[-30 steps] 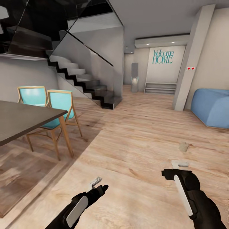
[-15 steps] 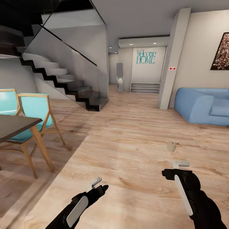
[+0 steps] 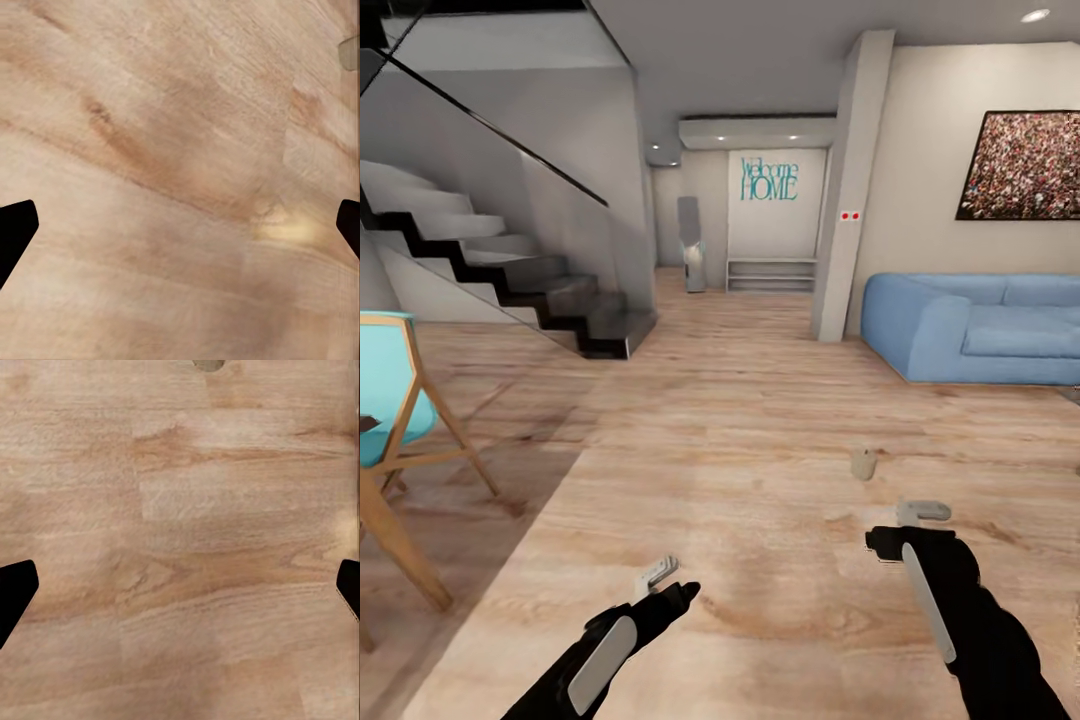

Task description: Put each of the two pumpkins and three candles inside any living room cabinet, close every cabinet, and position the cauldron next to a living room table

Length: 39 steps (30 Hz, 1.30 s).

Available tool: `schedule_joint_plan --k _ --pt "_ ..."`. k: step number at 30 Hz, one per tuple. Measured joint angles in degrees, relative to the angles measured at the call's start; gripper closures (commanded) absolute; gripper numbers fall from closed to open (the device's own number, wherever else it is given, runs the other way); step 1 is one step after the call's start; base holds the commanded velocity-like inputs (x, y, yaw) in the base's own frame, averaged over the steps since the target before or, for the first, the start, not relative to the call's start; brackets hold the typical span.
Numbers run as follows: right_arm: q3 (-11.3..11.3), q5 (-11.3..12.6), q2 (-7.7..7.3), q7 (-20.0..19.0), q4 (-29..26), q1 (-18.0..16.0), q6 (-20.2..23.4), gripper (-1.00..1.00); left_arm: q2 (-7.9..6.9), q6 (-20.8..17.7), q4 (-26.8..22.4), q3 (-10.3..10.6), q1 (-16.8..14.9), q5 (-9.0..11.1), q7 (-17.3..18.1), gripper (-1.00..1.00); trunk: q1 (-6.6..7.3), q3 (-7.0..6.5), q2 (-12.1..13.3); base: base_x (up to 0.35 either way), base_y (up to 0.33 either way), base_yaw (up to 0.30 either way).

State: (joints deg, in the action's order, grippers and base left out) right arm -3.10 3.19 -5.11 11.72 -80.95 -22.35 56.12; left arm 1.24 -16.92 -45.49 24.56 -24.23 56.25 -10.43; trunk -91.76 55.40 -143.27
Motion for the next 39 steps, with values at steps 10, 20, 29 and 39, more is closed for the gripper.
schedule_joint_plan --k 10,20,29,39 --pt "-0.46 0.86 1.72 8.58 17.09 -14.31 -11.01 -1.0 -1.14 0.03 -0.66 -0.75 1.49 0.04 -0.73 -1.0 0.0 0.2 0.0 0.339 0.0 -0.25" --pt "-0.67 1.0 2.11 8.11 26.15 -17.54 -15.5 -1.0 -1.21 0.04 -0.77 -0.87 1.89 0.07 -0.85 -1.0 0.0 0.41 0.0 0.339 0.0 -0.061" --pt "-0.49 2.06 2.32 7.94 29.28 -19.33 -15.33 -1.0 -2.57 1.03 -5.87 -1.05 4.11 -0.02 -0.42 -1.0 0.0 0.42 0.0 0.339 0.0 -0.002" --pt "-0.56 2.22 2.27 6.0 29.45 -19.37 -14.99 -1.0 -7.1 1.65 -13.27 -1.09 7.33 0.64 -0.66 -1.0 0.0 0.42 0.0 0.339 -0.029 0.0"
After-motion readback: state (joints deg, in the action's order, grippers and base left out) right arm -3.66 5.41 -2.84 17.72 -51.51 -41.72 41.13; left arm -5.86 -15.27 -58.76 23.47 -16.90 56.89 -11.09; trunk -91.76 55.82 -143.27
